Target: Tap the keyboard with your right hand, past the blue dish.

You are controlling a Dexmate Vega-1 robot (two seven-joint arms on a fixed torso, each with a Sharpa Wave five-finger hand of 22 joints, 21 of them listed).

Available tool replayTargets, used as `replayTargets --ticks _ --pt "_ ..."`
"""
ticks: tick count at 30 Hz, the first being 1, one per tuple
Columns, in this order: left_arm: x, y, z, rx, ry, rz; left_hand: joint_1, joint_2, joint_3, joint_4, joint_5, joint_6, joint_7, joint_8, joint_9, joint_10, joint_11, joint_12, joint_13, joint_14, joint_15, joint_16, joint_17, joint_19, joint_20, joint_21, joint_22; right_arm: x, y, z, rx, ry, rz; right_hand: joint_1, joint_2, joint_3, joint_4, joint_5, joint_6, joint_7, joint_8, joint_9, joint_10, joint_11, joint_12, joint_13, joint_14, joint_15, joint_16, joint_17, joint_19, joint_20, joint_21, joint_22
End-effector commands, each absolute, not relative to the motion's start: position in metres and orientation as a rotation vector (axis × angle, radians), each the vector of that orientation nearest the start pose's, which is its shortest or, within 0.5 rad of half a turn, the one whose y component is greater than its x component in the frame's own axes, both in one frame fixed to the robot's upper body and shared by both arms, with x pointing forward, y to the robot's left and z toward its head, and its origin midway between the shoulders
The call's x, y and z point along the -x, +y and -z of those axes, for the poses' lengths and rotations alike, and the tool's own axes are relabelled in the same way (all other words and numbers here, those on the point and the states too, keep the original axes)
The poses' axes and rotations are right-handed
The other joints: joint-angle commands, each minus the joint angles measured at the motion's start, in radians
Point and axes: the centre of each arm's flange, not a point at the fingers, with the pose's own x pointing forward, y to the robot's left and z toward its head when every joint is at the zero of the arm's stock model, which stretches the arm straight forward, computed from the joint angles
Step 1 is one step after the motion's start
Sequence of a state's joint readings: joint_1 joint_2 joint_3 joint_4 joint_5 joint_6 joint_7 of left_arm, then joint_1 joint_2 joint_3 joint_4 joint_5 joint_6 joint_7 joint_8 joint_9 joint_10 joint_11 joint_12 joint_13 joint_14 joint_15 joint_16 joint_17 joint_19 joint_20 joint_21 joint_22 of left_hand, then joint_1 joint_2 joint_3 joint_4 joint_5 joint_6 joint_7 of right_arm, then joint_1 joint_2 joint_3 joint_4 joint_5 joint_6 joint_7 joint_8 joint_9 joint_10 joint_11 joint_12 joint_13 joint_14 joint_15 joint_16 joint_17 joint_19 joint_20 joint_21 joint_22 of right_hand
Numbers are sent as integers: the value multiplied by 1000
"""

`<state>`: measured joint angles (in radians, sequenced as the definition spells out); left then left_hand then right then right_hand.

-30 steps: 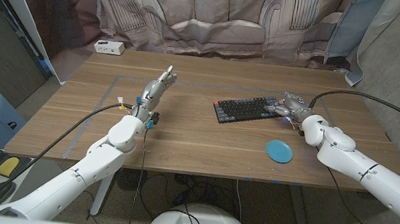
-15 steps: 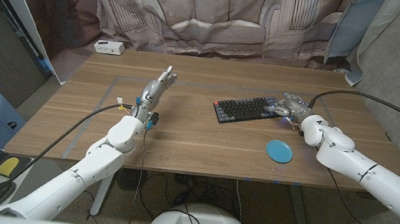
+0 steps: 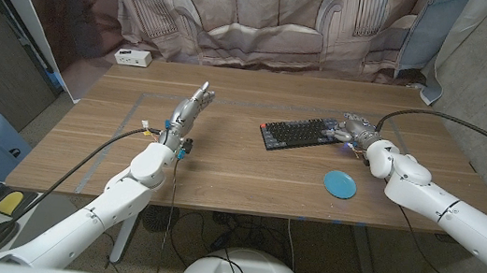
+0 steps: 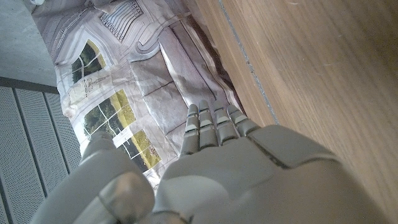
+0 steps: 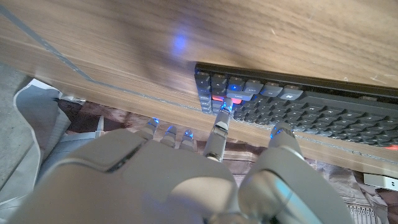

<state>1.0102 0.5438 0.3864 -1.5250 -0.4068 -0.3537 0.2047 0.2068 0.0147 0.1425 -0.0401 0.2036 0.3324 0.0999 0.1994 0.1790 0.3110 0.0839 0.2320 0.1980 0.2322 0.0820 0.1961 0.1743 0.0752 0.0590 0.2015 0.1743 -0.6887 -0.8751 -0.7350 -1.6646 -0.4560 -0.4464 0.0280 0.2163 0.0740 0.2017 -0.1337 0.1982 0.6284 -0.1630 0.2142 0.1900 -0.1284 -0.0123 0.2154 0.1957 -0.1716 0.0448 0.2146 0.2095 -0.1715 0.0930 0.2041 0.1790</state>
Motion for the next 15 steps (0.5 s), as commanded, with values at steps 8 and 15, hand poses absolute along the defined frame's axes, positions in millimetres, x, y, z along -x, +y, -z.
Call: replayTargets --ticks 8,15 --pt "-606 254 47 -122 -695 137 4 15 3 -6 -3 3 1 -2 3 4 0 -2 1 9 -4 -3 5 2 4 -4 4 -633 -296 10 1447 -315 139 8 3 10 -5 -5 -8 3 -4 1 9 10 2 0 -115 4 9 0 -76 10 7 2" --pt "-607 253 44 -112 -708 139 4 15 3 -6 -3 3 1 -3 3 5 0 -2 1 9 -4 -3 5 2 4 -4 4 -632 -297 8 1436 -324 146 12 5 13 -6 -5 1 0 -2 2 18 7 4 0 -109 3 10 0 -72 11 8 2"
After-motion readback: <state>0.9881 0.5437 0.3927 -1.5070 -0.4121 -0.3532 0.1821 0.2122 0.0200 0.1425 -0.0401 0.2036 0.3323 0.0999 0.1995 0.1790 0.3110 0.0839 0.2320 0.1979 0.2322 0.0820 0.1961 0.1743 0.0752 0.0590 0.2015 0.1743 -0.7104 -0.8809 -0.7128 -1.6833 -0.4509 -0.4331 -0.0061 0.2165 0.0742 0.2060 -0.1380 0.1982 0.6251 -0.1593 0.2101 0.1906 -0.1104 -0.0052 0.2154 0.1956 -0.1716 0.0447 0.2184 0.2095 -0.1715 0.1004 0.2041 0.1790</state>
